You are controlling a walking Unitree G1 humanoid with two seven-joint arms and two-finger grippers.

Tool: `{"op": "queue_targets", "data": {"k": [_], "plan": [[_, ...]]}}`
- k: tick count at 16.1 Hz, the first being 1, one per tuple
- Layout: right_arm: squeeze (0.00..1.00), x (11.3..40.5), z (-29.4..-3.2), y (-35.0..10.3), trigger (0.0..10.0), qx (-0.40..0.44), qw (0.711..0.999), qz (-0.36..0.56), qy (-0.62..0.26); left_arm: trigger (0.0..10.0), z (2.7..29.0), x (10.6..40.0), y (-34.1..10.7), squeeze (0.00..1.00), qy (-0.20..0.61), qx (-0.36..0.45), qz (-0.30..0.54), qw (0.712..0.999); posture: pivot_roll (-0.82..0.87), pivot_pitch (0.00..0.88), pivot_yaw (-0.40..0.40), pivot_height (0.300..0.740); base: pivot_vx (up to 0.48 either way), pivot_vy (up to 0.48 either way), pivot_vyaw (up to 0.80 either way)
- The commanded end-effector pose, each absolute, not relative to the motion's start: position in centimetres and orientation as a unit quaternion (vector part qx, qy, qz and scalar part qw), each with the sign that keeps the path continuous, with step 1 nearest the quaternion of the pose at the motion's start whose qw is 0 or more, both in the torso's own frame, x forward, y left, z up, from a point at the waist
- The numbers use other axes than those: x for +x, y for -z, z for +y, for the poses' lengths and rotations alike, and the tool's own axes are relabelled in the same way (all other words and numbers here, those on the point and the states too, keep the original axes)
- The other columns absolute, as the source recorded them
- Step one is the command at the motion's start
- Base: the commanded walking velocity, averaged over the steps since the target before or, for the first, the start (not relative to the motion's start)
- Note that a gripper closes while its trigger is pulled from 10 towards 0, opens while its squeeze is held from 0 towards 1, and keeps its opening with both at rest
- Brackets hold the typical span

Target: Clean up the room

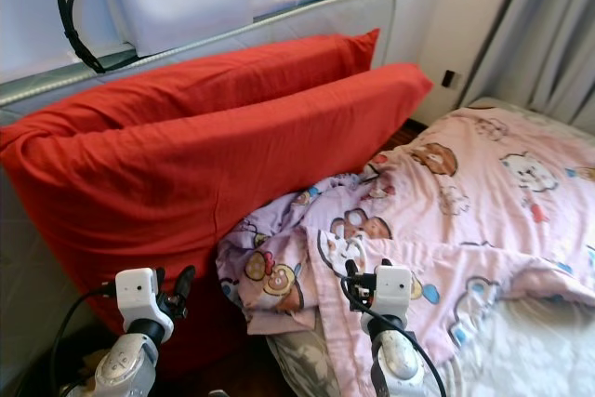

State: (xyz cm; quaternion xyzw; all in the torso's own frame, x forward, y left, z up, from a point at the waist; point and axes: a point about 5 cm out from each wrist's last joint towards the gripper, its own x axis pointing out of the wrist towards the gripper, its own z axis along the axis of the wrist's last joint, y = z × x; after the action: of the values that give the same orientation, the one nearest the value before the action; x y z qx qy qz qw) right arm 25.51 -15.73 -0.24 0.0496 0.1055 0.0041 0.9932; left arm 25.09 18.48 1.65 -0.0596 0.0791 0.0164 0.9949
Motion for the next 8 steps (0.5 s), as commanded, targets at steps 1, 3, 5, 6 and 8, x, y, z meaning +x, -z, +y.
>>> {"op": "queue_targets", "data": {"k": [1, 3, 5, 6, 8], "plan": [[0.00, 25.53, -15.78, 0.15, 10.0, 0.049, 0.993, 0.104, -0.003, 10.0, 18.47, 25.19, -1.66, 0.00, -0.014, -0.057, 0.078, 0.995, 0.01, 0.028, -0.005, 0.680, 0.000, 0.000, 0.00], [0.00, 25.48, -15.79, 0.26, 10.0, 0.049, 0.993, 0.108, -0.003, 10.0, 18.50, 25.22, -1.60, 0.00, -0.012, -0.056, 0.079, 0.995, 0.01, 0.023, 0.000, 0.680, 0.000, 0.000, 0.00], [0.00, 25.42, -15.71, 0.31, 10.0, 0.050, 0.993, 0.108, -0.002, 10.0, 18.50, 25.23, -1.56, 0.00, -0.010, -0.055, 0.080, 0.995, 0.01, 0.017, 0.004, 0.680, 0.000, 0.000, 0.00], [0.00, 25.37, -15.61, 0.36, 10.0, 0.052, 0.993, 0.109, -0.002, 10.0, 18.52, 25.23, -1.54, 0.00, -0.009, -0.055, 0.080, 0.995, 0.01, 0.015, 0.007, 0.680, 0.000, 0.000, 0.00], [0.00, 25.36, -15.44, 0.44, 10.0, 0.054, 0.992, 0.112, -0.003, 10.0, 18.52, 25.28, -1.53, 0.00, -0.007, -0.054, 0.080, 0.995, 0.01, 0.010, 0.010, 0.680, 0.000, 0.000, 0.00]]}}
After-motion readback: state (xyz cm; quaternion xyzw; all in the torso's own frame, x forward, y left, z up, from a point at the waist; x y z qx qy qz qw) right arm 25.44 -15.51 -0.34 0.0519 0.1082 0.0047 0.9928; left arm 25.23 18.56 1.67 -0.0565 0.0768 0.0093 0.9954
